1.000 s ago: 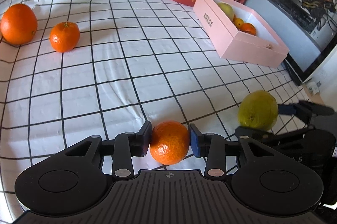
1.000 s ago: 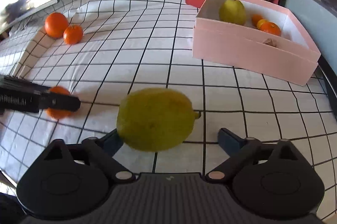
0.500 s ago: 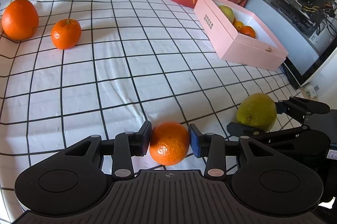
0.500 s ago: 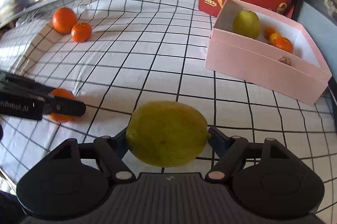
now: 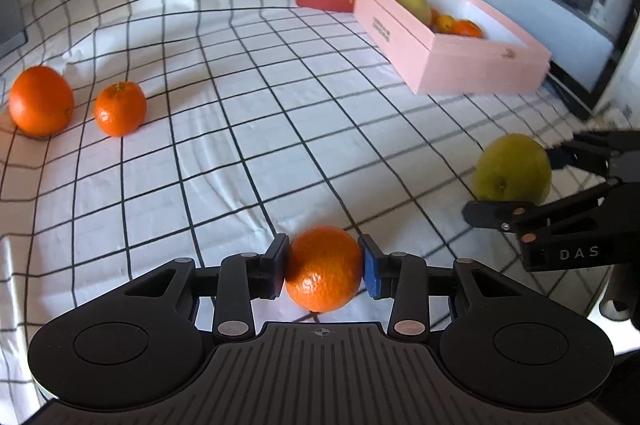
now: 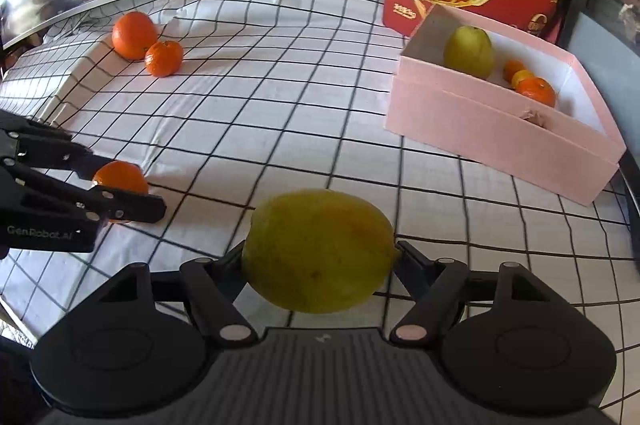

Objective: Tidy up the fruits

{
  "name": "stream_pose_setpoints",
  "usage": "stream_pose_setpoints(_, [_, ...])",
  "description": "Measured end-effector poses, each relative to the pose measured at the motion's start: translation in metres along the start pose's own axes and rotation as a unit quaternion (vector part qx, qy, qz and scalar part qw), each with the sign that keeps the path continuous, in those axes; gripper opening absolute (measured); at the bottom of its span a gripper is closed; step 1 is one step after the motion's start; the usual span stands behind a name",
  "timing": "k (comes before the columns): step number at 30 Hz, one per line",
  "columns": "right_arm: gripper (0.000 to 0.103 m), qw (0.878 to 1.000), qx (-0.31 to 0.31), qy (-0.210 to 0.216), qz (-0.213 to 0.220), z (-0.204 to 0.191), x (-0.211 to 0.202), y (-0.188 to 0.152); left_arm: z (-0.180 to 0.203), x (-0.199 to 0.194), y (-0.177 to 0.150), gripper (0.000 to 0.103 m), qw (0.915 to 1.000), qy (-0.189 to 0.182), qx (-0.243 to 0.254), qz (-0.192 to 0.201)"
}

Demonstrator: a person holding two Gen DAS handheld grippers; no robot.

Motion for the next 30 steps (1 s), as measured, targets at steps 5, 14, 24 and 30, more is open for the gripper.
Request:
stream_pose_setpoints(5, [0.076, 1.000, 0.018, 0.001, 0.008, 0.027, -0.002, 0.007, 0.004, 0.006, 0.025, 0.042, 0.9979, -0.022, -0.060, 0.010])
stream_pose_setpoints(14, [0.076, 0.992, 0.011, -0.034, 0.120, 0.096, -0.040, 0.089, 0.058, -0.003, 0.183, 0.042, 0.9858, -0.104, -0.030, 0.129])
stream_pose_setpoints(24, [0.076, 0.996, 0.025, -0.072, 0.042, 0.176, 0.035, 0.132, 0.116, 0.110, 0.265, 0.042, 0.9916, -0.109, -0.026, 0.066])
stream_pose_setpoints(30, [0.076, 0.997, 0.024, -0.067, 0.016, 0.184, 0.059, 0.112, 0.140, 0.162, 0.267, 0.042, 0.9953, -0.092, 0.015, 0.024])
Point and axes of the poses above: each gripper's, at about its wrist camera, not at the fingertips, and x roughly the way its jaws point, z to its right, y to its top, the point moved 8 cm from there along x, roughly the way its jaws point, and after that the axes turned 1 degree about -x, right-handed, at the moved point
